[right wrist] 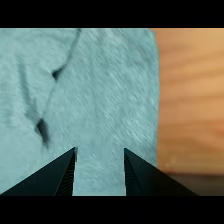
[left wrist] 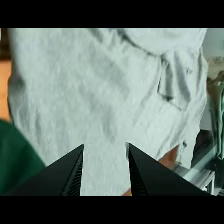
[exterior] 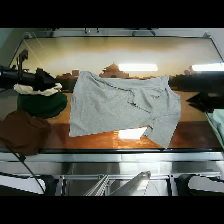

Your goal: Fold the shirts.

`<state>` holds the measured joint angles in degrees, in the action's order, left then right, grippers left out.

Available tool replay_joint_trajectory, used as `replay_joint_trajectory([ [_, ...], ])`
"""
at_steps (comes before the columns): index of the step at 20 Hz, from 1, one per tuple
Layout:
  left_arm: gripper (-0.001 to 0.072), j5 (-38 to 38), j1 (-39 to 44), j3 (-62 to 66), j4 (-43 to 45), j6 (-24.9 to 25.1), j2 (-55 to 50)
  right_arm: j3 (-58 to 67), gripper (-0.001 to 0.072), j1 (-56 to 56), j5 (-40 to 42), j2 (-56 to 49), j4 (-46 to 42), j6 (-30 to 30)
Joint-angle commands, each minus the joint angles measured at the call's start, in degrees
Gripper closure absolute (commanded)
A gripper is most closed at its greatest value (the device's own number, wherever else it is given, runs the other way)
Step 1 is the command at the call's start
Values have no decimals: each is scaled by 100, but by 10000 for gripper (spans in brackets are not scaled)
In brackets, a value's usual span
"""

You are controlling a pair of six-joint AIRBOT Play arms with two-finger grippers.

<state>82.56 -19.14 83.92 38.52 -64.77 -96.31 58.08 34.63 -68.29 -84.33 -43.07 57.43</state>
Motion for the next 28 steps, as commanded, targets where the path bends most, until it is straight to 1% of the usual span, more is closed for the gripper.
replay_joint_trajectory([
  [1,418,-26,-221,-1467,719,-173,721,-667,371,114,243,-52,-470,107],
  [3,417,-160,-299,-2004,970,-173,949,-737,371,48,341,-308,-420,111],
  [6,417,-251,-304,-2623,994,-175,1137,-737,371,-103,345,-769,-127,105],
  [9,418,-396,-205,-3064,1001,-177,1134,-732,372,-280,337,-1067,369,-157],
  [11,417,-527,-136,-3314,1012,-197,1134,-732,384,-378,337,-1134,664,-219],
  [13,417,-704,-63,-3475,1331,-435,1132,-706,644,-409,289,-1132,850,-348],
  [14,417,-824,2,-3499,1602,-627,1132,-695,658,-404,269,-1130,911,-345],
  [15,417,-898,76,-3497,1768,-695,1132,-688,701,-402,245,-1128,953,-345],
  [18,417,-1080,463,-3495,1641,-695,1032,-691,699,-402,229,-1128,988,-348],
  [20,417,-1106,852,-3471,1539,-695,732,-691,699,-402,212,-1128,994,-345],
  [23,416,-656,1445,-3110,1517,-695,57,-691,699,-400,42,-1128,997,-345],
  [24,433,-542,1650,-2962,1515,-682,-133,-691,699,-400,-35,-1128,994,-345],
  [26,640,-446,1978,-2669,1469,-660,-332,-691,699,-400,-208,-1102,994,-345],
  [27,692,-396,2074,-2570,1471,-603,-337,-691,699,-396,-289,-1049,990,-345],
  [28,691,-321,2107,-2470,1482,-570,-282,-688,700,-369,-385,-957,988,-343],
])
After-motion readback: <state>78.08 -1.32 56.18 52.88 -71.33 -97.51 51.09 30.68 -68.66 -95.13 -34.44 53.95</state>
